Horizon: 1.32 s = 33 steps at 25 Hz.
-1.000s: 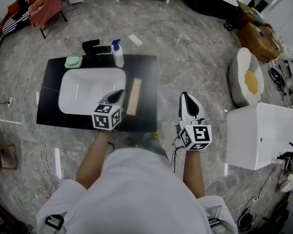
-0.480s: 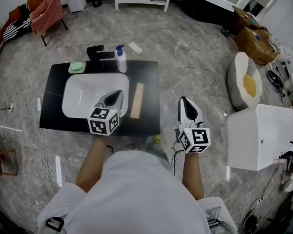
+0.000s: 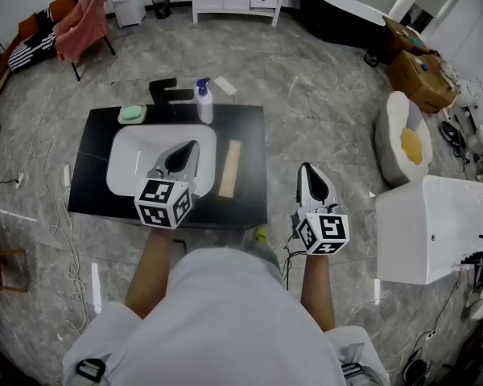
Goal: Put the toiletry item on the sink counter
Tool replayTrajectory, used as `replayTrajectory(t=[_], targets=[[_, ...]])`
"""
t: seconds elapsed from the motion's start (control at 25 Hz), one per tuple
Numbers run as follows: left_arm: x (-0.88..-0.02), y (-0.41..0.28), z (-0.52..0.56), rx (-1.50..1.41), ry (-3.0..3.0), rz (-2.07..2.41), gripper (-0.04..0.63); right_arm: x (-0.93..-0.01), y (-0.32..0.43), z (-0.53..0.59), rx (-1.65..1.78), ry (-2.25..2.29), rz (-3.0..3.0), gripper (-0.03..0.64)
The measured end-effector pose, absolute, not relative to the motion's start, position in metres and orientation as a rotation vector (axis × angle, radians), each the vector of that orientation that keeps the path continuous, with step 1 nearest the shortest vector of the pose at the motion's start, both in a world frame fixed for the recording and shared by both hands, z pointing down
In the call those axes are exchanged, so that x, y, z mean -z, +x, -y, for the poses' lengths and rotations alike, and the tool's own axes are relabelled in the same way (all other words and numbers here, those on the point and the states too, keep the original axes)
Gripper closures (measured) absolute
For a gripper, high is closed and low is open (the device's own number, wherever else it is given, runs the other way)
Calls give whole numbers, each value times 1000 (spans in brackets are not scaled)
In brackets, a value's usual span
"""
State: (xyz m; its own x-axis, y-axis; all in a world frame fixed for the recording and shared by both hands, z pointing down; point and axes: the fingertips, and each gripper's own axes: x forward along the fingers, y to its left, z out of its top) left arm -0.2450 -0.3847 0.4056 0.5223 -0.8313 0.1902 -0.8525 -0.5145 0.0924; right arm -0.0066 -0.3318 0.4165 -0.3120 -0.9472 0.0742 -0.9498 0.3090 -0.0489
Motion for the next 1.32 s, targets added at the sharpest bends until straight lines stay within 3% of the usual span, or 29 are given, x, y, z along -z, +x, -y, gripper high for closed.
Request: replayTrajectory(t=[1.32], targets=[[-368,-259,371,-54,2667,1526,597,-405,-10,319,-62,1859,2489,614]])
